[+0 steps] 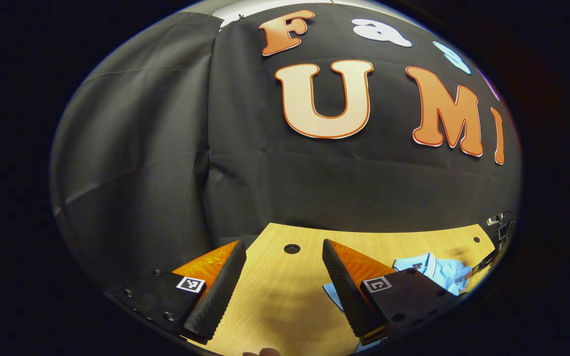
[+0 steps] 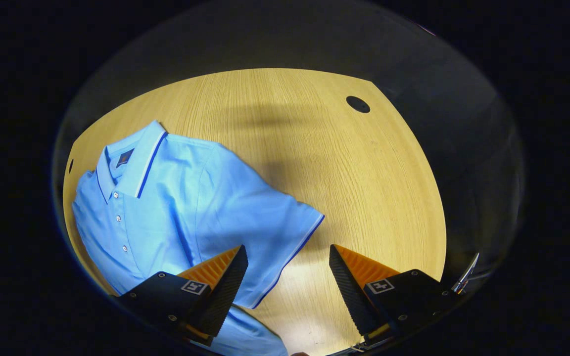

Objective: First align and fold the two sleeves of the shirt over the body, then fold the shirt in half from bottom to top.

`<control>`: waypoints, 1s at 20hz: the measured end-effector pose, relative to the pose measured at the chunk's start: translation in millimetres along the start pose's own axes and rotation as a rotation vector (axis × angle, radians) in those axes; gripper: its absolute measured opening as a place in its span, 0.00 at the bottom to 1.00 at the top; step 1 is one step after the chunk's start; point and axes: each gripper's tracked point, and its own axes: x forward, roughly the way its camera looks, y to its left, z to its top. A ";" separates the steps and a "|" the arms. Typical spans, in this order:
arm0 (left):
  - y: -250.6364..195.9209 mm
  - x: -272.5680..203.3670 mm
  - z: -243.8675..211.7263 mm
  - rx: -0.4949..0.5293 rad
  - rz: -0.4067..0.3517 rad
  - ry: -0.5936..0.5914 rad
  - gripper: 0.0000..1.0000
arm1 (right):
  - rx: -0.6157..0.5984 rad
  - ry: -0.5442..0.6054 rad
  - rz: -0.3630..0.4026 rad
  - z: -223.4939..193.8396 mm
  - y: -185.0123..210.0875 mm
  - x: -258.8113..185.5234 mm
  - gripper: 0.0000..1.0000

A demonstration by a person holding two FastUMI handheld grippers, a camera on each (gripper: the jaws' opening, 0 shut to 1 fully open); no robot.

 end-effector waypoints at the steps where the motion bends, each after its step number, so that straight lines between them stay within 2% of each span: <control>1: 1.2 -0.1 -2.7 0.001 0.002 0.006 1.00 | 0.006 0.008 0.005 -1.9 0.9 2.0 0.97; 5: -0.6 3.0 -3.8 0.003 0.002 0.014 1.00 | 0.024 0.034 0.028 -5.4 3.8 6.5 0.99; 8: -1.9 4.7 -4.5 0.003 0.005 0.021 1.00 | 0.051 0.053 0.073 -6.7 15.0 8.4 0.92; 9: -1.3 3.9 -7.7 0.005 0.006 0.025 1.00 | 0.069 0.059 0.092 -7.4 18.1 8.4 0.87; 10: -1.7 4.5 -6.8 0.004 0.005 0.025 1.00 | 0.092 0.064 0.115 -7.6 22.2 8.5 0.72; 11: -2.7 4.6 -5.7 0.004 0.005 0.024 0.99 | 0.113 0.069 0.137 -8.1 26.8 8.6 0.63; 13: -2.4 1.4 -5.0 0.005 0.004 0.023 0.99 | 0.125 0.062 0.136 -6.8 25.3 9.3 0.41; 14: -2.9 2.7 -3.6 0.004 0.003 0.023 0.99 | 0.130 0.057 0.137 -5.7 26.1 9.1 0.33; 15: -2.8 1.7 -4.6 0.004 0.004 0.024 0.99 | 0.133 0.053 0.138 -4.4 26.5 9.8 0.18; 17: -2.7 -0.8 -6.5 0.009 0.003 0.024 1.00 | 0.126 0.043 0.136 -3.0 25.9 9.4 0.05; 20: -5.4 -5.0 -3.4 0.033 -0.003 0.012 1.00 | 0.123 0.025 0.114 2.1 21.1 7.9 0.01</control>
